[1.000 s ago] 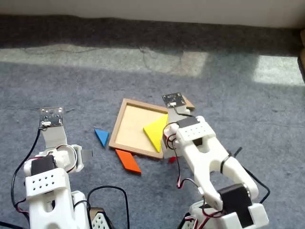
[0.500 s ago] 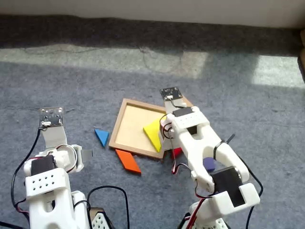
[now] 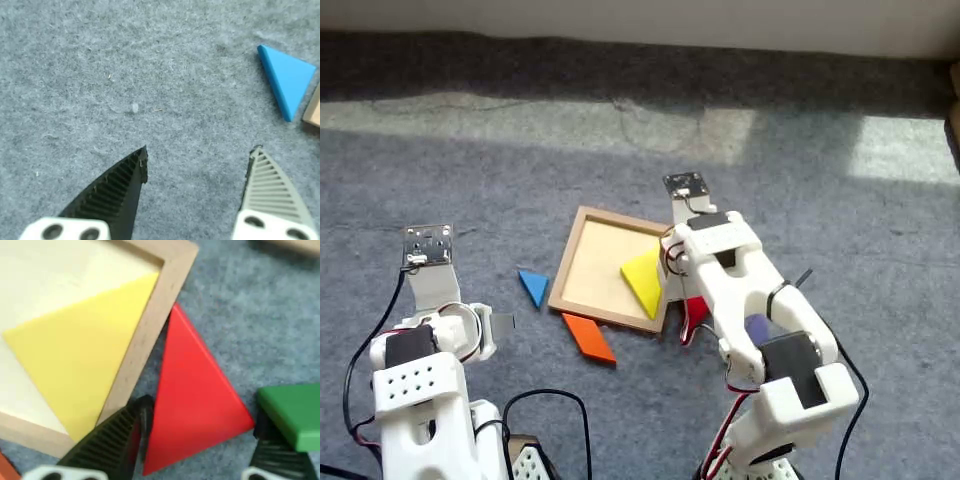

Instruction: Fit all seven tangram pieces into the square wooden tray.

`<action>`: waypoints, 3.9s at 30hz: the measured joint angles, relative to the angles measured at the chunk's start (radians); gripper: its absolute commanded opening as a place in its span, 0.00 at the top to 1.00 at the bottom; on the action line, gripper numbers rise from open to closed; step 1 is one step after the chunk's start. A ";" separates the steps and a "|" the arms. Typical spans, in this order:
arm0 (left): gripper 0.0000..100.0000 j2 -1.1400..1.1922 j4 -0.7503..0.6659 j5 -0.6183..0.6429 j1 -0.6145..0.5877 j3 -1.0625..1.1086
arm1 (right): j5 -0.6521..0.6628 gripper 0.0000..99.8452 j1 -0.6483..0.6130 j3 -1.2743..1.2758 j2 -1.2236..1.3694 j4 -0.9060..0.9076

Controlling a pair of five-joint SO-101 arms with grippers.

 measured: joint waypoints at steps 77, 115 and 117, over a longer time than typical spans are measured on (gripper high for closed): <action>0.69 0.000 0.000 0.000 0.000 0.000 | 0.760 0.74 -0.365 -0.305 0.097 0.138; 0.69 0.000 -0.021 0.000 0.000 0.000 | 0.632 0.90 -0.273 -0.198 0.009 0.032; 0.69 0.000 -0.021 0.000 0.000 0.000 | 0.632 0.90 -0.273 -0.201 0.026 0.017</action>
